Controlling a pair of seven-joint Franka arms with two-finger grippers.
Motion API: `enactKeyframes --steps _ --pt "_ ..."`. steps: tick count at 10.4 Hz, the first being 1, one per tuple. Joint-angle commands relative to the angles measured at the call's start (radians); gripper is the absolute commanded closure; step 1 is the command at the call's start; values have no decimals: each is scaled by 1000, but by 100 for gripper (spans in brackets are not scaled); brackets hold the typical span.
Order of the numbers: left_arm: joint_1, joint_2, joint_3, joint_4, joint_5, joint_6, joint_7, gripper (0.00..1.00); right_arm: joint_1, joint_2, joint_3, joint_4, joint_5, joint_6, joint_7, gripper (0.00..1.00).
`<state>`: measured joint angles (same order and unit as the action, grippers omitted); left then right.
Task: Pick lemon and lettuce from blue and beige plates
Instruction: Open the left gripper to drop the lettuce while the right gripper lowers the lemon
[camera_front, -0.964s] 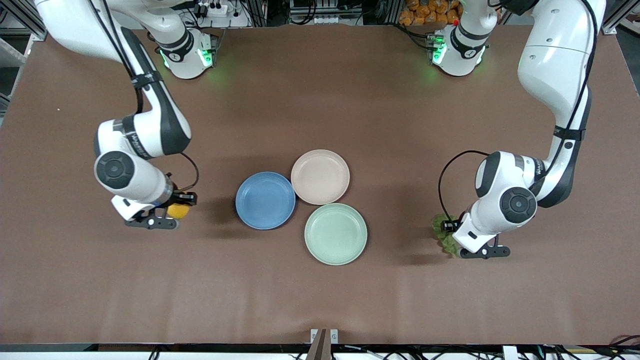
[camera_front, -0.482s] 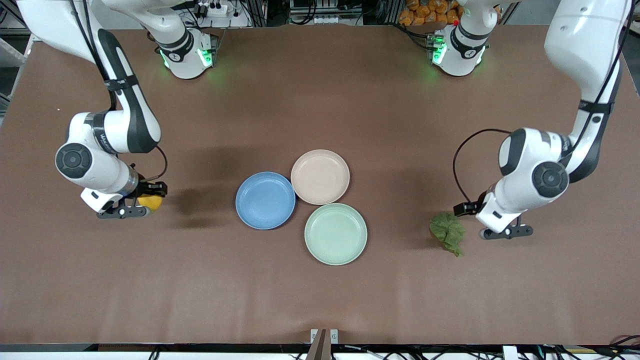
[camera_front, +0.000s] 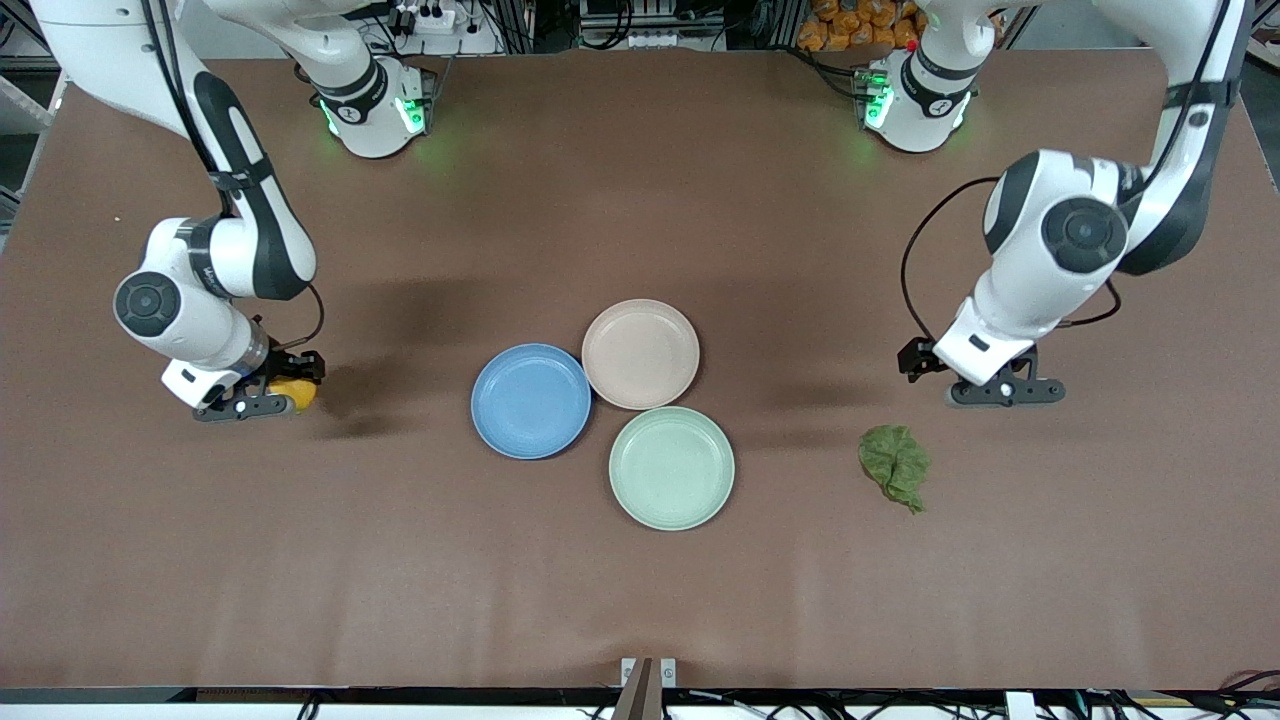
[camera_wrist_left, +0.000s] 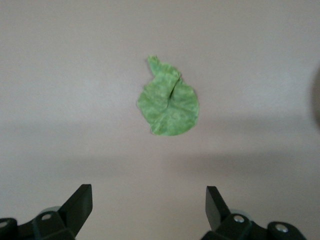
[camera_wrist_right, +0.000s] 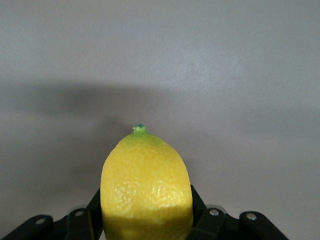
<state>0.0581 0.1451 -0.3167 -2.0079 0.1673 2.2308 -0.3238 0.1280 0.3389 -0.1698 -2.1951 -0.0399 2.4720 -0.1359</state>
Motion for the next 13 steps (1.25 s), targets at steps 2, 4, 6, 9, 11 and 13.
enactKeyframes --steps 2,4,6,9,11,13 --pt "-17 -73 14 72 -61 -126 24 0 -4 23 24 -20 89 53 -28 84" --pt "-9 -93 13 139 -110 -218 92 0 -2 49 38 -20 106 94 -28 83" --pt "-6 -90 14 216 -138 -252 111 0 -1 58 52 -20 118 102 -27 79" --pt "0 -91 16 334 -138 -391 117 0 1 29 53 -3 165 52 -19 0" --pt "0 -101 31 407 -147 -520 164 0 2 -3 52 101 179 -159 -17 0" --pt "-3 -134 86 429 -213 -591 216 0 1 -21 50 254 178 -383 -16 0"
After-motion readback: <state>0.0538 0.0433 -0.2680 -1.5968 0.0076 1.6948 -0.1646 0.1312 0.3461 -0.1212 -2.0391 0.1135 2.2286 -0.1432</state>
